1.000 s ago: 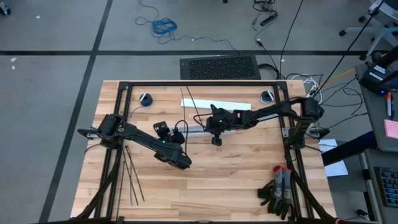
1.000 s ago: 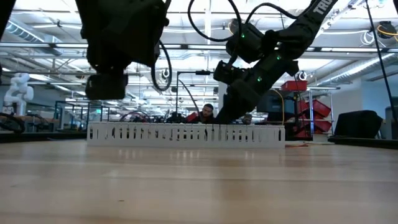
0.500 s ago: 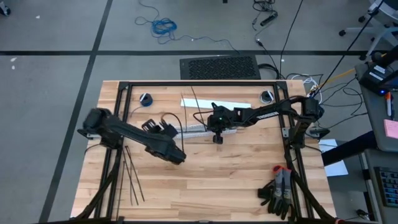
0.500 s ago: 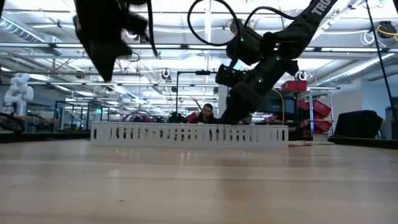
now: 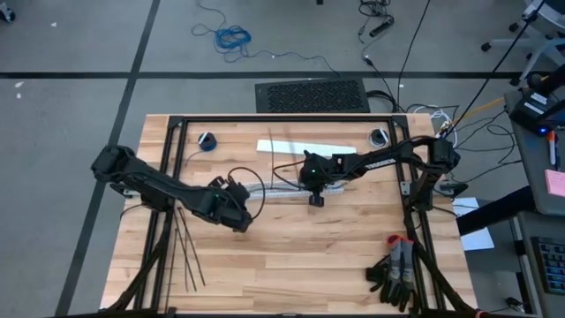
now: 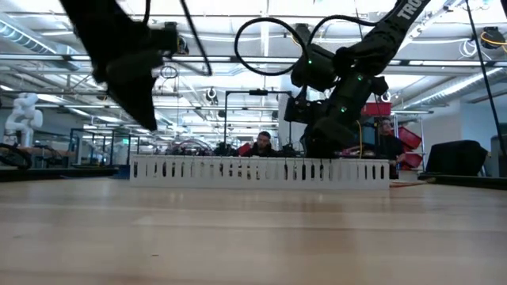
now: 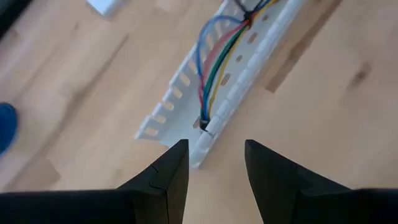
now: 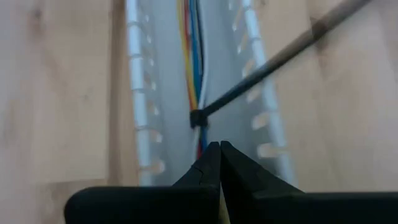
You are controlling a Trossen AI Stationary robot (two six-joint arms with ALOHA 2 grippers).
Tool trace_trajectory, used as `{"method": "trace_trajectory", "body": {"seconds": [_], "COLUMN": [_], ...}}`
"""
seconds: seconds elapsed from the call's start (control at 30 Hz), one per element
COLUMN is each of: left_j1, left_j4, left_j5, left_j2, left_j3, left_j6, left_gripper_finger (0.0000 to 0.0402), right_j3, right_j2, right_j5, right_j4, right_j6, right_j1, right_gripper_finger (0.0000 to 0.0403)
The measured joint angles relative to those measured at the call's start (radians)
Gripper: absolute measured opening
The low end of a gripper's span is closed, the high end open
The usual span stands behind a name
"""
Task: Ziptie cables
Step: Put the colored ziptied cables into the white cable duct
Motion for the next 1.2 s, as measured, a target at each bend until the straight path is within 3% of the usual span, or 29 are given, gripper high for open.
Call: {"method": "trace_trajectory", "body": {"seconds": [0.1,0.27,0.4,0.57,0.7,0.83,0.93,1.03,1.2], "left_j1": [0.0,0.0,-0.016,-0.078,-0.162,-0.277,-0.337,-0.357,-0.341], "left_j4": [0.07,0.107,0.028,-0.105,-0.161,-0.164,-0.13,-0.036,0.059], "left_j5": [-0.028,-0.057,-0.085,-0.201,-0.375,-0.589,-0.609,-0.607,-0.597], "left_j2": [0.0,-0.002,-0.007,-0.016,-0.055,-0.115,-0.146,-0.147,-0.147], "left_j3": [-0.055,-0.044,-0.009,0.04,0.034,-0.045,-0.127,-0.182,-0.275], "left_j6": [-0.027,-0.026,-0.038,-0.088,-0.188,-0.385,-0.495,-0.502,-0.503], "left_gripper_finger": [0.0154,0.0154,0.0154,0.0154,0.0154,0.0154,0.0154,0.0154,0.0154], "right_j3": [0.002,-0.002,-0.007,-0.003,-0.001,-0.001,0.026,0.106,0.294], "right_j2": [0.0,-0.021,-0.109,-0.224,-0.226,-0.119,-0.025,0.053,0.183], "right_j5": [-0.003,-0.002,0.006,0.003,-0.004,-0.003,-0.002,0.004,0.004], "right_j4": [-0.015,0.003,0.04,0.097,0.206,0.381,0.518,0.509,0.418], "right_j6": [-0.009,-0.009,-0.028,-0.077,-0.099,-0.083,-0.084,-0.09,-0.123], "right_j1": [0.002,0.003,0.008,0.039,0.078,0.1,0.102,0.098,0.081], "right_gripper_finger": [0.0001,0.0001,0.0,0.0014,0.0071,0.0156,0.0218,0.0259,0.0275]}}
